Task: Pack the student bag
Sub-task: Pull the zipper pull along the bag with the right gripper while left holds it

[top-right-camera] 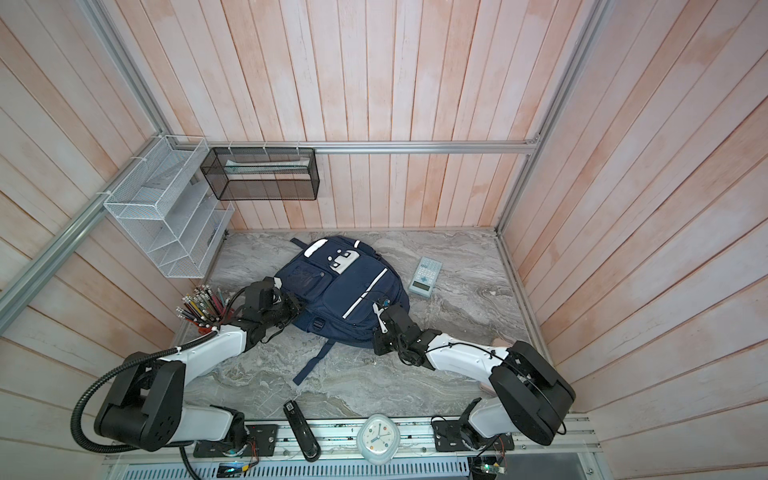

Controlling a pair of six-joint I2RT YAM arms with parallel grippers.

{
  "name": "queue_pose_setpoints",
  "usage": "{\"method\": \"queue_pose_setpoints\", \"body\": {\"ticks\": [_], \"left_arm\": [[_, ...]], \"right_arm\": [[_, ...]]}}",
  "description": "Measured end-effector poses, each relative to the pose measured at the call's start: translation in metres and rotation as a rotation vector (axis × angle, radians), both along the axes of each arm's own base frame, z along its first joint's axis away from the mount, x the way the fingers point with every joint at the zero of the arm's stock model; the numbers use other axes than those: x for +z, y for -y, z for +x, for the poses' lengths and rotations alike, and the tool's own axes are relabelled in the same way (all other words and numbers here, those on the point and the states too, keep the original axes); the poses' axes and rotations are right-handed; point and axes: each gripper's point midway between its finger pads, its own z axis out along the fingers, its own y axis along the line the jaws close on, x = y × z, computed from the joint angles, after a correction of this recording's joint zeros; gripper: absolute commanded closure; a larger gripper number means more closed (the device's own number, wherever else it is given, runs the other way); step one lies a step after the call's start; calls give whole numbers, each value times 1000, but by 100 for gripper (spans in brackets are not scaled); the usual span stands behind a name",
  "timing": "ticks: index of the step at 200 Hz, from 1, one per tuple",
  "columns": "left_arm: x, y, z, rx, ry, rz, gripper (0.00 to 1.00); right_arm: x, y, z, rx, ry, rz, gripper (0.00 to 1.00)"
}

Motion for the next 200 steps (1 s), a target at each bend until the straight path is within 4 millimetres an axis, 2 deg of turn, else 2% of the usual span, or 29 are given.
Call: {"method": "queue_pose_setpoints", "body": {"ticks": [12,21,28,34,42,65,75,87,101,115,124,134,149,178,200], "left_arm": [[3,-4,10,-4,23,15,61],[10,-14,21,21,53,19,37],[17,-23,29,43,82,24,24],[24,-30,33,60,107,26,18],[34,-38,37,80,136,27,15],[67,-39,28,71,216,10,15],[80,-34,13,57,252,-25,15],[80,-27,-9,40,260,-71,15],[59,-9,-39,0,204,-119,16],[25,16,-71,-56,100,-159,16],[6,26,-87,-79,41,-173,16],[-7,33,-100,-89,5,-187,17],[-7,41,-102,-83,7,-198,22],[0,50,-91,-66,37,-215,55],[-4,51,-85,-49,19,-204,58]], "right_arm": [[2,-9,-6,32,-10,-4,100],[2,-19,-12,60,-21,-10,100],[3,-29,-16,84,-28,-9,100],[3,-39,-20,104,-35,-4,100],[4,-51,-24,127,-45,5,100],[9,-84,-27,165,-52,45,100],[12,-98,-27,180,-52,64,100],[15,-114,-26,195,-49,86,100],[20,-129,-24,213,-45,113,100],[25,-140,-23,226,-41,136,100],[27,-144,-23,232,-39,145,100],[27,-147,-25,243,-39,146,100],[25,-149,-29,260,-36,137,100],[26,-154,-36,285,-25,142,100],[27,-155,-36,286,-21,147,100]]}}
